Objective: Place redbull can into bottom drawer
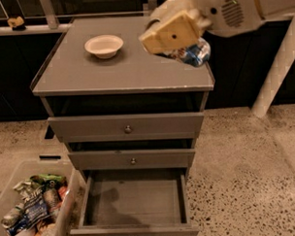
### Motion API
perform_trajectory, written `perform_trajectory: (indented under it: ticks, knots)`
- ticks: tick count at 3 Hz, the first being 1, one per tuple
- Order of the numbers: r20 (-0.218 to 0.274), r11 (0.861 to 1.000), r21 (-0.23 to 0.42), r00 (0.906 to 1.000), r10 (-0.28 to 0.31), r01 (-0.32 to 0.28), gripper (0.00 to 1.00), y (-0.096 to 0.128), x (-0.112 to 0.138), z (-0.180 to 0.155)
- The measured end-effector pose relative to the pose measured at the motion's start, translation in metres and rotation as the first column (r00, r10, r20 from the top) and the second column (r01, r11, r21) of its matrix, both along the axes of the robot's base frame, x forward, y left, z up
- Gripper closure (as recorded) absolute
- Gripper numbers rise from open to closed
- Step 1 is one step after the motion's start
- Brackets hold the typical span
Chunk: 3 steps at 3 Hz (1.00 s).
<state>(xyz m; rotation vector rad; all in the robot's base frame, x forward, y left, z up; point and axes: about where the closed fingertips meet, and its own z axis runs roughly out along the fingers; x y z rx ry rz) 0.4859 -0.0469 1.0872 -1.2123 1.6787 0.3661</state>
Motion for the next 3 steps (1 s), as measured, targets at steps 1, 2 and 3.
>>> perform_trajectory:
  ticks: [1, 2, 3]
  knots:
    - [-0.081, 0.999, 0.037, 0.9964, -0.026, 0.029, 1.00, -0.007, -0.022, -0.028]
    - [-0.081, 0.999, 0.037, 0.9964, -0.026, 0.029, 1.00, -0.007, -0.022, -0.028]
    - [-0.108, 0.998, 0.047, 0.9934, -0.038, 0.044, 1.00, -0.007, -0.024, -0.045]
